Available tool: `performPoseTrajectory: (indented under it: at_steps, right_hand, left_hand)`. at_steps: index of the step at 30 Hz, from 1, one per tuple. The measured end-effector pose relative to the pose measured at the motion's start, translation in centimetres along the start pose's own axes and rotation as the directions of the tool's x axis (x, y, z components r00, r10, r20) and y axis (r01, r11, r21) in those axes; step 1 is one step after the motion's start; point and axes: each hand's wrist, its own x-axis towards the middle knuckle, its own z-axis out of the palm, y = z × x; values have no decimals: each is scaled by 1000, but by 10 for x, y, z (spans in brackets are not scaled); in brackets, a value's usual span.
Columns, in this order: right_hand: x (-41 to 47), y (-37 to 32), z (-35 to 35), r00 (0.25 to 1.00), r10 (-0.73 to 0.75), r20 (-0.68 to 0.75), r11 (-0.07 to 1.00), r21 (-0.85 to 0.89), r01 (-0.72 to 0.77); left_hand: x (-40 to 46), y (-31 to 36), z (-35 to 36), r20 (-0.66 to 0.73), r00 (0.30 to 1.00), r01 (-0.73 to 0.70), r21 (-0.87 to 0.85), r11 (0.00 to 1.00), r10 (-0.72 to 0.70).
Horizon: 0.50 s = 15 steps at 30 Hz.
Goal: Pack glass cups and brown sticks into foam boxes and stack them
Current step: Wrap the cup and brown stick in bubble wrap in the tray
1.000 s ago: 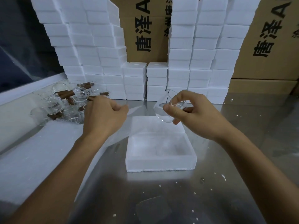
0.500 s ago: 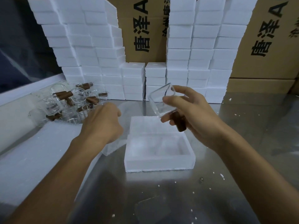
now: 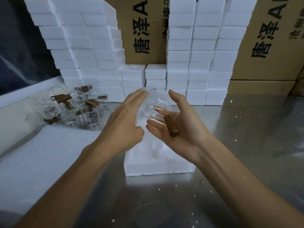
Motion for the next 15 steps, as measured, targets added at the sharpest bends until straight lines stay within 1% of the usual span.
performPoseTrajectory:
  at_steps: [4,9,15]
  right_hand:
    - [3,3,-2,997,-39,-70,995,-95,33]
    - [7,1,-9,995,-51,-82,999,2,51]
    - [8,-3,-13,989,-105,-105,993,44,110]
  left_hand:
    - [-4,9,4,53,998,-18,-42,999,20]
    - [-9,15,13,128,992,-13,-27,1000,17]
    - [-12,23,16,169,985,-28,31,999,22]
